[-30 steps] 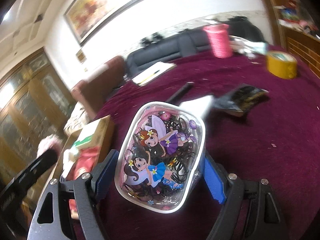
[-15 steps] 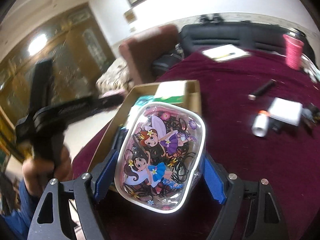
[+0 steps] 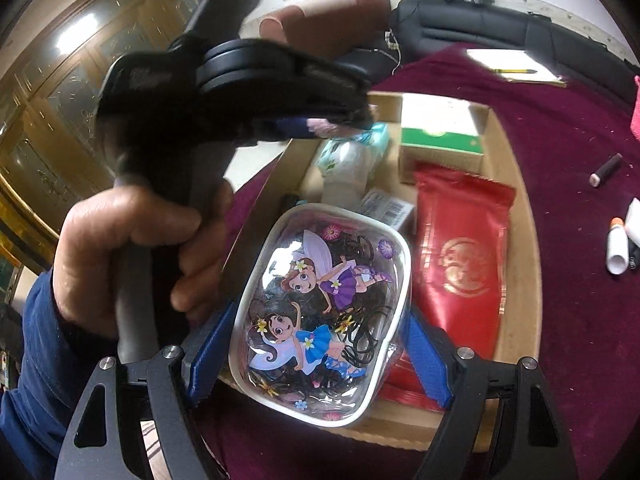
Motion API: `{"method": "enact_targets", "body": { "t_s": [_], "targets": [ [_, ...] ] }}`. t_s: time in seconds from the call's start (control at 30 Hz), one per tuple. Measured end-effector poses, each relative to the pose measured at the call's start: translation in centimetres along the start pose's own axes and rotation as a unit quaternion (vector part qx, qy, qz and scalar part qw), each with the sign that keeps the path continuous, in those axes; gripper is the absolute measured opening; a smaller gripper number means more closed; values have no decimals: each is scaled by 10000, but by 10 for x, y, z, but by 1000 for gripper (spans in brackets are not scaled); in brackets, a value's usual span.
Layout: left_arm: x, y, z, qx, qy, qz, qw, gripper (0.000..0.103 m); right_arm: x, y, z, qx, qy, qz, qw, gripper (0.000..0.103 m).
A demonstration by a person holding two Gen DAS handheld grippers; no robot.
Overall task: Organize objects
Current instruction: 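Carry the teddy bear and cartoon pouch toward the tray with both tools, then lower the bear and pouch into the tray and open both tools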
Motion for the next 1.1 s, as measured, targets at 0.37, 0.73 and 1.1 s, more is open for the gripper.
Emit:
{"method": "enact_targets", "body": {
  "t_s": [0.37, 0.73, 1.1],
  "targets": [
    [-19, -18, -8, -253, 22, -86, 9996, 40, -13, -17, -9, 42, 392, 361, 9986, 86],
    [-19, -20, -11, -300, -131, 36, 9995, 46, -19, -28, -6, -315, 376, 114, 9987, 85],
    [-9, -14, -7, -242, -270, 97, 9993, 65, -15, -12, -3, -113, 234, 224, 9994, 94]
  ]
}}
Point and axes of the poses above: each gripper's, at about its wrist camera, not at the fingertips, and y roughly against the way its jaws point, x to its right, z to its underside, the point moved 6 cm from there along -y, roughly the way its jaws point, and after that the axes turned 3 degrees about -x, right-handed, at the moved point
